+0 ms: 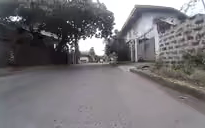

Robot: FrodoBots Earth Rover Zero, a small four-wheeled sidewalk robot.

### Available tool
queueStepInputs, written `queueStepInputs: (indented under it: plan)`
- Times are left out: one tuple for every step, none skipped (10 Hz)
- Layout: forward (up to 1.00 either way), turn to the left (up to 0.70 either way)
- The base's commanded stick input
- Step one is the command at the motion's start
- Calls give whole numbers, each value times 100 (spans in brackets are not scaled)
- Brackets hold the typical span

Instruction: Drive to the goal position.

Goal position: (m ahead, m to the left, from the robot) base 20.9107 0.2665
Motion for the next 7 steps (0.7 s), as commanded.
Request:
queueStepInputs:
  plan:
    - [100,3]
    - [100,3]
    - [100,3]
    - [100,3]
    - [100,3]
    - [100,3]
    - [100,3]
